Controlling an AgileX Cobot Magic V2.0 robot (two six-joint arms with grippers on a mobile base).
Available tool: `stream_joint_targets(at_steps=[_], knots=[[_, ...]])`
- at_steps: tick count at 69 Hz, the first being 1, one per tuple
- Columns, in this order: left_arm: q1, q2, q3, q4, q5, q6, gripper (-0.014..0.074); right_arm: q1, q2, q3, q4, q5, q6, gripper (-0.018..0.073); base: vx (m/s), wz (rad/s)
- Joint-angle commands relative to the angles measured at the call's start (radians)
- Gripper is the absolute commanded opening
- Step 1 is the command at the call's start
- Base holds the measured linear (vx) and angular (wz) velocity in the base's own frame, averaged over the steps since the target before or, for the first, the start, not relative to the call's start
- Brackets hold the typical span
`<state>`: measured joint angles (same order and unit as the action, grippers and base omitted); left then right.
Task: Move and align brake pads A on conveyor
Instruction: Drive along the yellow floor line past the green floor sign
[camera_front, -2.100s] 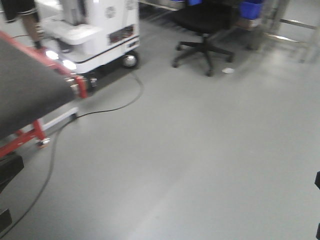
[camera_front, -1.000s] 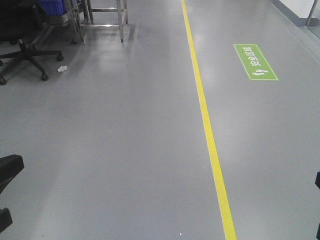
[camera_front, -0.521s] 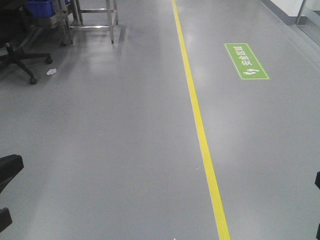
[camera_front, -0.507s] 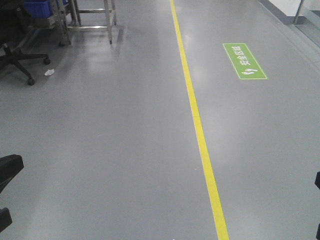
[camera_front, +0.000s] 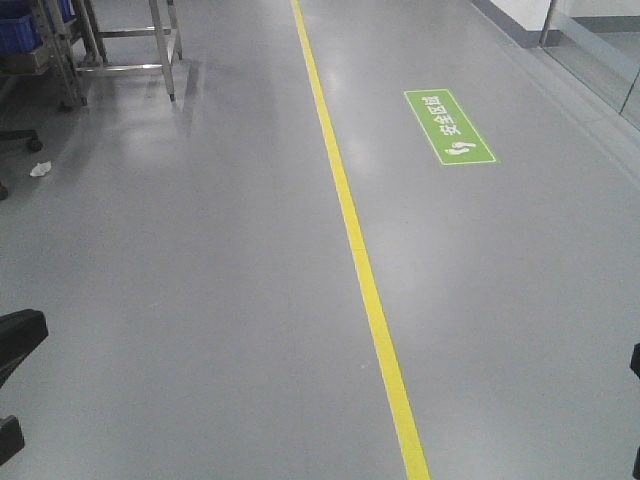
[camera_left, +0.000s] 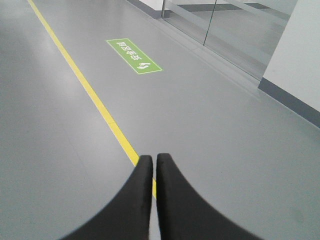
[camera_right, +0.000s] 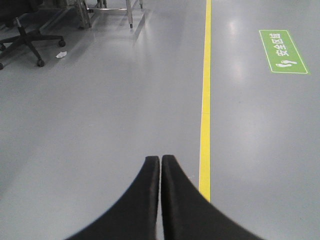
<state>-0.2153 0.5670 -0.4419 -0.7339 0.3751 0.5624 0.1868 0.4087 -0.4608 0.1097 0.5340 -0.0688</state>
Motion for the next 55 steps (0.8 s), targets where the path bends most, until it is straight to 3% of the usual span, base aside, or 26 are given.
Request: stream_joint_targets(at_steps=[1,55], knots=[[-0.005,0.004,-0.027,-0.020,-0.044,0.003,-0.0006,-0.007,0.008,-0.026,0.002,-0.073,-0.002,-0.0007,0.32,-0.02],[-0.005,0.004,-0.027,-0.020,-0.044,0.003,-0.0006,-0.007,0.008,-0.026,0.002,-0.073,-0.002,-0.0007,0.45,0.01]])
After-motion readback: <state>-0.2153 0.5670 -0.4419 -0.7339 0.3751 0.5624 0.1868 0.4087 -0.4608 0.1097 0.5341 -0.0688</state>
